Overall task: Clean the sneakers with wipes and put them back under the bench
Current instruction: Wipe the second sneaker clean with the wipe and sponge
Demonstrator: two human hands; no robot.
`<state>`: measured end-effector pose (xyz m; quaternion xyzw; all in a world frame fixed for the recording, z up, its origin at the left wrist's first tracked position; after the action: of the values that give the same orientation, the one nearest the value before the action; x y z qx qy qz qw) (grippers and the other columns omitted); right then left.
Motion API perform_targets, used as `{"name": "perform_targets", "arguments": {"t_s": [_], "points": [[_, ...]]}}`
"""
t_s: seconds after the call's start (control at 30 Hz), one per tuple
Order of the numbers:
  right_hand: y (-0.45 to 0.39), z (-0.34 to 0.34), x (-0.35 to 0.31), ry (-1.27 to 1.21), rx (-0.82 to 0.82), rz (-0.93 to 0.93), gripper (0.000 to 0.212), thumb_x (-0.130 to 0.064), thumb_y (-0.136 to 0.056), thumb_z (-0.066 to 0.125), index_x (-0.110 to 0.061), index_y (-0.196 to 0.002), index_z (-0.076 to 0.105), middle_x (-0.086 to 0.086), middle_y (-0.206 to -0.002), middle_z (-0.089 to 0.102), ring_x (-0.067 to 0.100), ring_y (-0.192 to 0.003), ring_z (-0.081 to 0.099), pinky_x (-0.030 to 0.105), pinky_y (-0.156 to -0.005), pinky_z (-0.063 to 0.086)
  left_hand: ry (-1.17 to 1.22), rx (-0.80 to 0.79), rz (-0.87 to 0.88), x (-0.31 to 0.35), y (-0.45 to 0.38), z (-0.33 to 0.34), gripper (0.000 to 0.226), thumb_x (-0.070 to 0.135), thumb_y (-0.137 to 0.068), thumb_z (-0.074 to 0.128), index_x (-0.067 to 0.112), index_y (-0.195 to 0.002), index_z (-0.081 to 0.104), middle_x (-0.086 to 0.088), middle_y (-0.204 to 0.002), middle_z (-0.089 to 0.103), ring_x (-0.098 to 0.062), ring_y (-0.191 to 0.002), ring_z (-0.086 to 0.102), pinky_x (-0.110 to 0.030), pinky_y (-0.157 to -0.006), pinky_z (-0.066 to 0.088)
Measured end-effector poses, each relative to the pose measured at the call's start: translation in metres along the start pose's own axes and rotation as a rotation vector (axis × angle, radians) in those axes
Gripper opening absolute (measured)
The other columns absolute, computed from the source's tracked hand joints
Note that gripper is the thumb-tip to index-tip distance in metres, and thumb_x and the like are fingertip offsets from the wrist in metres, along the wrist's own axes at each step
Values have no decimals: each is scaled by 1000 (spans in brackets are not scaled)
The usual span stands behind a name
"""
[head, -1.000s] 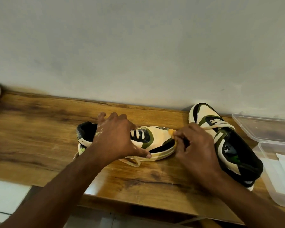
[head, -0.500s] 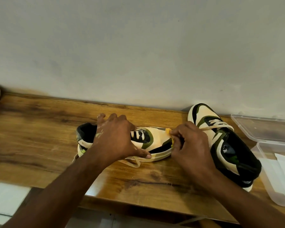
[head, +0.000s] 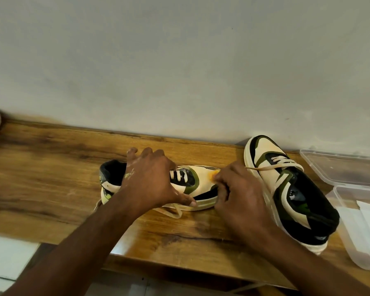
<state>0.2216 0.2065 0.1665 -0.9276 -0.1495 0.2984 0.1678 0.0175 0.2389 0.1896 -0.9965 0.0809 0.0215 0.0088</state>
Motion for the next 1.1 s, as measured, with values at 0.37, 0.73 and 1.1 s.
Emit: {"name": "perform_targets", "arguments": {"t_s": [0.37,0.73,1.1], "points": [[-13,-21,22,-105,44,69,21,1,-80,78,-17,-90,76,-9,-87,66,5,-78,62,38,-66,58,0,-7,116,-8,1,2,119,113,-43,41,45,-137,63,13,-119,61,-16,-121,49,-53,-117,24],[6,-34,11,-108,-56,53,24,-2,-80,81,-22,-93,77,-16,-88,67,1,-77,63,21,-65,57,22,-17,360,-2,1,-1,107,105,-54,52,41,-138,62,18,-121,64,-10,-123,50,-54,-123,13],[6,-33,24,-150,-197,200,23,-7,-80,82,-26,-93,82,-20,-83,72,-6,-79,66,8,-64,52,-6,81,179,-5,9,-16,120,90,-44,77,37,-149,53,8,-153,51,-20,-147,36,-57,-124,9]]}}
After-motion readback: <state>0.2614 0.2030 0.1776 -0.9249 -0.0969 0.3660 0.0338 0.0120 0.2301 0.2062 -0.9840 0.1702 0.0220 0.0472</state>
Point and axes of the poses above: each hand's wrist, its own y-axis away from the middle knuckle, its own z-axis out of the palm, x = y × z, the point moved 3 cm from there along -y, towards the middle knuckle
